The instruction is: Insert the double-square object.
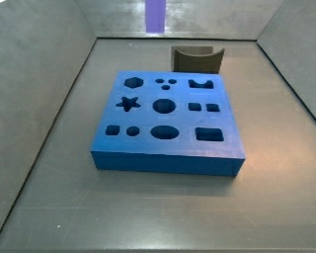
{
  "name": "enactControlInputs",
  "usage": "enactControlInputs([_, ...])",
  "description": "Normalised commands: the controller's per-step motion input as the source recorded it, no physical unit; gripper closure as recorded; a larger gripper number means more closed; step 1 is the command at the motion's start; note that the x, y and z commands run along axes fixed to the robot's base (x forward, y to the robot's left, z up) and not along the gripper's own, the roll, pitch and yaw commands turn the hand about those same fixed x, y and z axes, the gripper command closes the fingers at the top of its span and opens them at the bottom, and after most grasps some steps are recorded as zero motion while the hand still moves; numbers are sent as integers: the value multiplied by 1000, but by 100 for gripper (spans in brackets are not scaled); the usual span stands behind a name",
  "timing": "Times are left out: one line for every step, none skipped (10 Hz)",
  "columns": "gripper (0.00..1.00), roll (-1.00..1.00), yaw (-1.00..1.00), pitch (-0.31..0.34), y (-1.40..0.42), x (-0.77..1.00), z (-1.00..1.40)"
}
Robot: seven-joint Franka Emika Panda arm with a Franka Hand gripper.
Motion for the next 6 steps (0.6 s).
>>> enactControlInputs([100, 110, -737, 37, 49, 600, -717])
enactControlInputs([100, 0, -757, 0, 166, 534, -577])
enactControlInputs([100, 0, -763, 3, 166, 520, -589])
enactControlInputs([100, 0, -769, 11, 160, 514, -594])
enactControlInputs([100, 0, -780, 4, 160, 509, -580])
enactControlInputs([100, -86, -797, 0, 160, 460, -369])
